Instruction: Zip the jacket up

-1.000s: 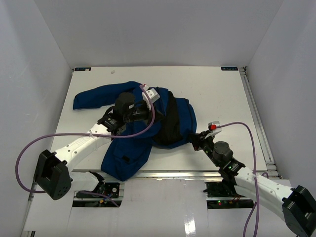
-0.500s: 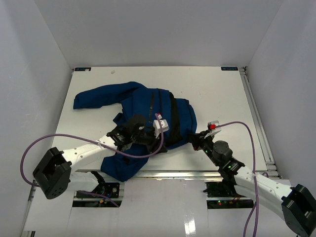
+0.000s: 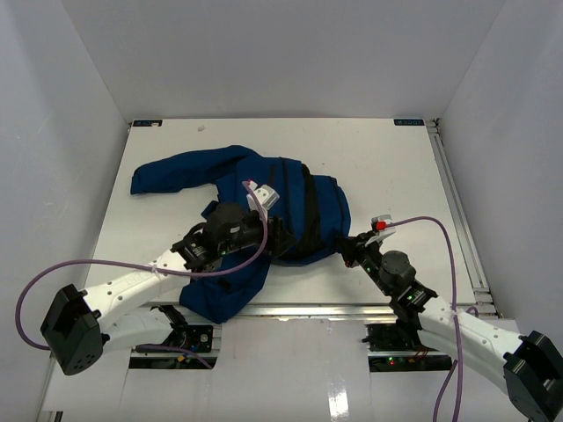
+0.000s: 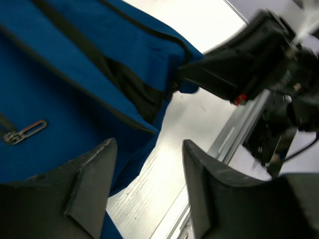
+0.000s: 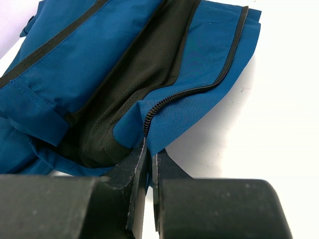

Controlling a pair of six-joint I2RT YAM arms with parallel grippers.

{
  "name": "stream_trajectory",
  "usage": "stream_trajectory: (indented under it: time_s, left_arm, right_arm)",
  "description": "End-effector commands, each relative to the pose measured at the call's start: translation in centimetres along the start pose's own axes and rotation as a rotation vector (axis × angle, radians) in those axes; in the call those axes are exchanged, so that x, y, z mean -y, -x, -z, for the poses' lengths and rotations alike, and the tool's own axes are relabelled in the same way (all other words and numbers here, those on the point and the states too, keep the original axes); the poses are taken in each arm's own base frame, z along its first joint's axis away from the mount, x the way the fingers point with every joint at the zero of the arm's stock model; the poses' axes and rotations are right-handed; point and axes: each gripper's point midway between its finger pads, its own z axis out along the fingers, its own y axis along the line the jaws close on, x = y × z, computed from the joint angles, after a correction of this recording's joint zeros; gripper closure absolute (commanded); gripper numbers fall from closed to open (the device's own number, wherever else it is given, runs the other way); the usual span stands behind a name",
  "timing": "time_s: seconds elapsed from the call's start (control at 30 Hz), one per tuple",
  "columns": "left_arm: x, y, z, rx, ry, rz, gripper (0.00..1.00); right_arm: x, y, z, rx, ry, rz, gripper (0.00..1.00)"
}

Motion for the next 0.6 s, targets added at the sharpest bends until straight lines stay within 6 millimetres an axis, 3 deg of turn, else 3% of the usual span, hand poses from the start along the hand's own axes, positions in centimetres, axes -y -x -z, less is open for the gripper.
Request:
stream_trajectory:
  time_s: [0.0, 0.2, 0.3, 0.57]
  left_arm:
    - [-1.4, 4.2, 1.1, 0.172, 0.100, 0.281, 0.26]
    - [-1.8, 5.0, 1.3, 0.215, -0.013, 0.417, 0.25]
    - [-2.3, 3.6, -0.7, 0.147, -0.026, 0.432, 0.26]
    - [-0.7, 2.8, -6.9, 0.005, -0.156, 0.414, 0.35]
  right_arm:
    - [-1.0, 2.7, -0.3, 0.074, 0.023, -0.023, 0.92]
    - [-0.9, 2.8, -0.1, 0.078, 0.021, -0.021, 0.92]
    - [-0.9, 2.8, 0.0, 0.081, 0.022, -0.022, 0.92]
    - [-0.7, 2.3, -0.2, 0.066, 0.018, -0.014, 0.92]
